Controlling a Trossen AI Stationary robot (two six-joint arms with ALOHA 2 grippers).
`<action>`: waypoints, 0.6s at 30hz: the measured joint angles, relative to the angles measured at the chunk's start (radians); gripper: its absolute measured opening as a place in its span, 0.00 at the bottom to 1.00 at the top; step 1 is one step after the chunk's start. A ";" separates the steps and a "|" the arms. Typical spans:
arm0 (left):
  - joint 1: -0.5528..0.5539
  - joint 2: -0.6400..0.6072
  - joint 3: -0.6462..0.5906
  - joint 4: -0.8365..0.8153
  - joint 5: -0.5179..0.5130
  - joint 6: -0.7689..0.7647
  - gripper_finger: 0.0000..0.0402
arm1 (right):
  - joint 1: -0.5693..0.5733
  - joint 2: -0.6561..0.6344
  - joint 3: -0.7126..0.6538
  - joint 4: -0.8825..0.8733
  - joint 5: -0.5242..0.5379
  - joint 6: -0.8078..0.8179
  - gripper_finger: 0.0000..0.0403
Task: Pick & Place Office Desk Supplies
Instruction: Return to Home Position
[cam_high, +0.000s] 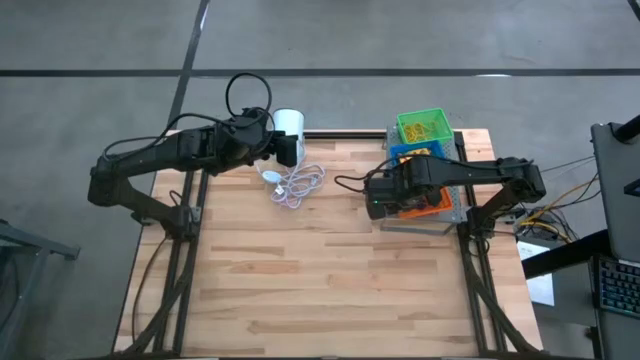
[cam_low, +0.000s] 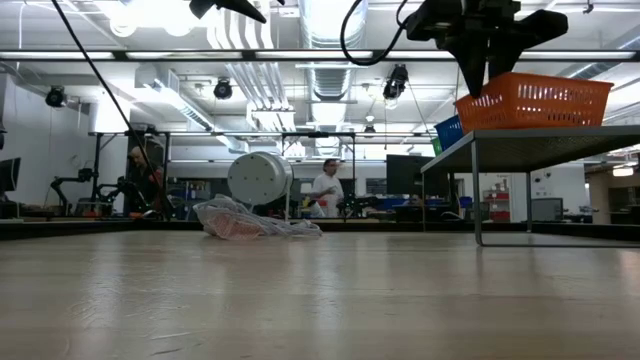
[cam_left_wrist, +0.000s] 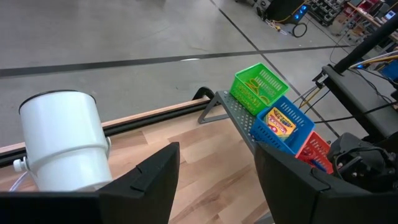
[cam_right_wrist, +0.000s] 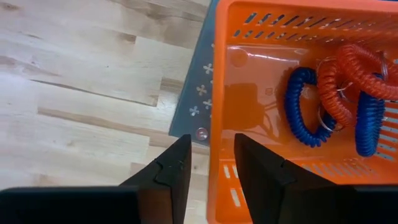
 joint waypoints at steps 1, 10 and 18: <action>0.000 0.000 0.000 0.000 0.000 0.000 0.53 | 0.000 0.000 0.000 0.002 0.000 0.000 0.31; 0.000 0.000 0.000 0.000 0.000 0.000 0.53 | 0.000 -0.002 0.000 0.001 0.000 -0.001 0.33; 0.000 0.000 0.000 0.000 0.000 0.000 0.53 | 0.008 -0.017 0.061 -0.007 0.040 -0.008 0.33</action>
